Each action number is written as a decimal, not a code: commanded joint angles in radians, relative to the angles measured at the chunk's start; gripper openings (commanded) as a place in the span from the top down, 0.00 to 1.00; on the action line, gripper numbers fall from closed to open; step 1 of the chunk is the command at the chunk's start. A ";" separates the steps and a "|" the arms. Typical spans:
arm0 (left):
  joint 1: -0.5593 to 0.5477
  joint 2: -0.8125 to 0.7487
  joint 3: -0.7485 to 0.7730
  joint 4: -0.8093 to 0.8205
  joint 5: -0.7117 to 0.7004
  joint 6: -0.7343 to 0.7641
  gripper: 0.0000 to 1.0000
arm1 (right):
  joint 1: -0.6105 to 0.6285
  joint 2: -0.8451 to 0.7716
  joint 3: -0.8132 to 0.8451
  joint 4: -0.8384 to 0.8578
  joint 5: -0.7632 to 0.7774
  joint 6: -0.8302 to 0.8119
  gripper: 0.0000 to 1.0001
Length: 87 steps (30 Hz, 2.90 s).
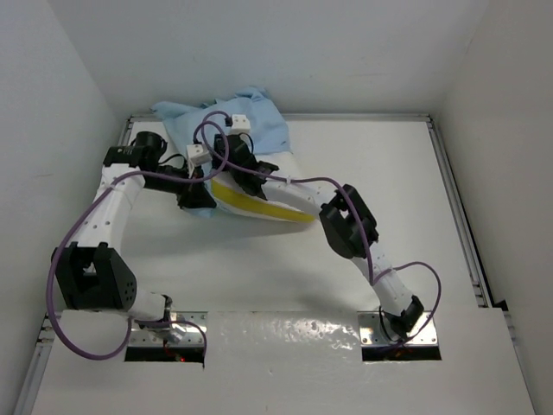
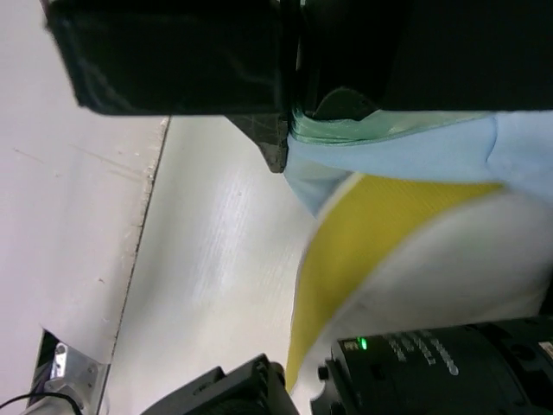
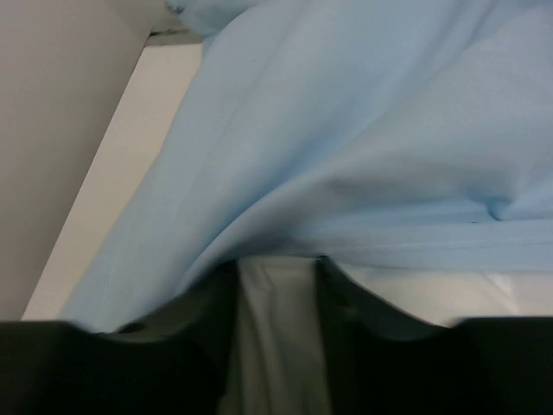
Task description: Put the pillow into the pillowcase
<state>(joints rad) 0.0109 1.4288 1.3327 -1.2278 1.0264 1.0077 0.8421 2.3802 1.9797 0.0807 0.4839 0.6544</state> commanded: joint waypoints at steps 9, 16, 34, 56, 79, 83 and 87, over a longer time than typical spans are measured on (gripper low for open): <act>-0.011 -0.139 0.107 -0.090 -0.296 -0.006 0.12 | -0.014 -0.464 -0.458 0.025 -0.442 -0.226 0.01; -0.254 0.103 0.291 0.460 -0.659 -0.449 0.65 | -0.168 -0.717 -0.613 -0.167 -0.487 -0.225 1.00; -0.489 0.864 0.752 0.729 -1.267 -0.458 0.73 | -0.448 -0.569 -0.915 0.181 -0.720 -0.001 0.12; -0.588 0.483 0.798 0.206 -0.352 -0.318 1.00 | -0.351 -0.631 -0.926 0.945 -0.650 0.278 1.00; -0.329 0.207 0.493 0.215 -0.455 -0.434 0.00 | -0.311 -0.705 -0.760 -0.106 -0.762 -0.376 0.01; -0.057 0.173 0.442 0.255 -0.488 -0.449 0.05 | -0.325 -0.785 -0.674 -0.483 -0.738 -0.605 0.06; 0.155 0.154 0.309 0.242 -0.560 -0.347 0.74 | -0.392 -0.849 -0.750 -0.605 -0.847 -0.644 0.95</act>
<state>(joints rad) 0.0734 1.6176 1.7176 -0.9722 0.5415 0.6071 0.4984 1.5894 1.2552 -0.3328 -0.2825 0.1375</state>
